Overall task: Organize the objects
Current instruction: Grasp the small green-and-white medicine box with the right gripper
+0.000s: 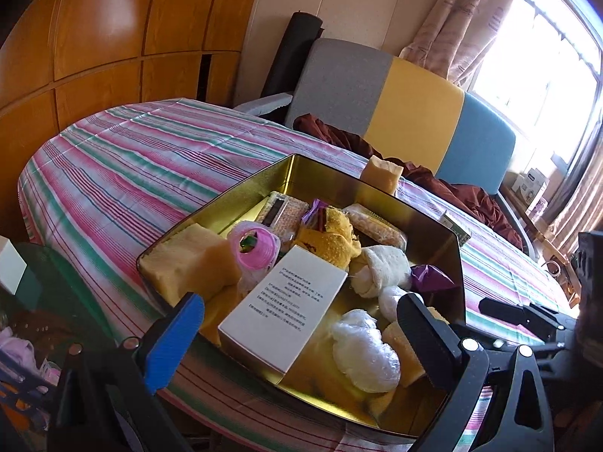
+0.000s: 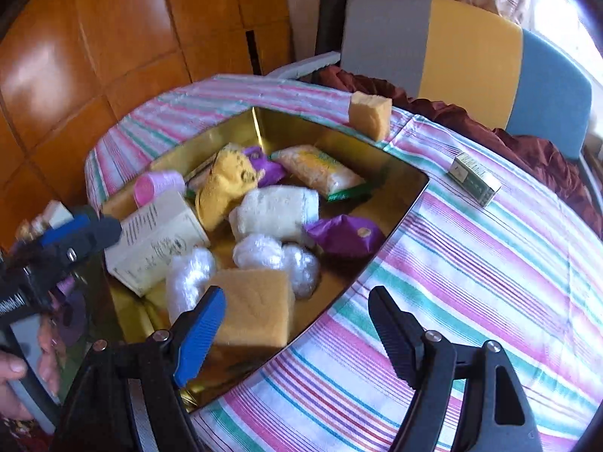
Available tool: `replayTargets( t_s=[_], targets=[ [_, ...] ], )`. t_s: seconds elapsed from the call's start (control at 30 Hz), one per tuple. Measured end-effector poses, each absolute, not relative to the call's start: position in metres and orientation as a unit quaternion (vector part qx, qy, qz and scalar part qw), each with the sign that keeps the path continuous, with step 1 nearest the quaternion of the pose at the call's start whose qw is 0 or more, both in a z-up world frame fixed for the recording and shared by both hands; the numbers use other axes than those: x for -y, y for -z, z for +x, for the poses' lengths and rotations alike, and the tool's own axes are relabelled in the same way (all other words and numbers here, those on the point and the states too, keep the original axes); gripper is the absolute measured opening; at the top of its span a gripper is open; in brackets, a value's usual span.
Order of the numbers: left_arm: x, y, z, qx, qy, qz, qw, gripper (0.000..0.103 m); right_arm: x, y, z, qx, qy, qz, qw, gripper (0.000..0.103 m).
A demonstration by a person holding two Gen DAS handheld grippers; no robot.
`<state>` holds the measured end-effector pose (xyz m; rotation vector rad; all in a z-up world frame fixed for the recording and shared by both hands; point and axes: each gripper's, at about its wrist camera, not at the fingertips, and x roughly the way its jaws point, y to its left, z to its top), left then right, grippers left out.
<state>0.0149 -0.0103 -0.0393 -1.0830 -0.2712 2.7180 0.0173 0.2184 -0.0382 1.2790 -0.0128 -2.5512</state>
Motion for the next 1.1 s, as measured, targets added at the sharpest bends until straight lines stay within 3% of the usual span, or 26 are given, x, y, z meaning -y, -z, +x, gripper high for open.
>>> replayTargets(
  t_s=[0.17, 0.3, 0.63, 1.1],
  targets=[
    [0.003, 0.037, 0.007, 0.088, -0.918, -0.370, 0.108, 0.103, -0.267, 0.030, 0.010, 0.096, 0.898, 0.415, 0.109, 0.079],
    [-0.007, 0.038, 0.003, 0.088, -0.912, -0.379, 0.126, 0.103, -0.300, 0.040, -0.004, 0.108, 0.896, 0.425, 0.066, 0.079],
    [-0.038, 0.037, -0.002, 0.063, -0.907, -0.386, 0.157, 0.103, -0.354, 0.079, -0.048, 0.048, 0.886, 0.460, -0.025, 0.079],
    [-0.051, 0.028, -0.017, 0.049, -0.905, -0.390, 0.165, 0.103, -0.365, 0.073, -0.165, -0.011, 0.897, 0.441, -0.021, 0.067]
  ],
)
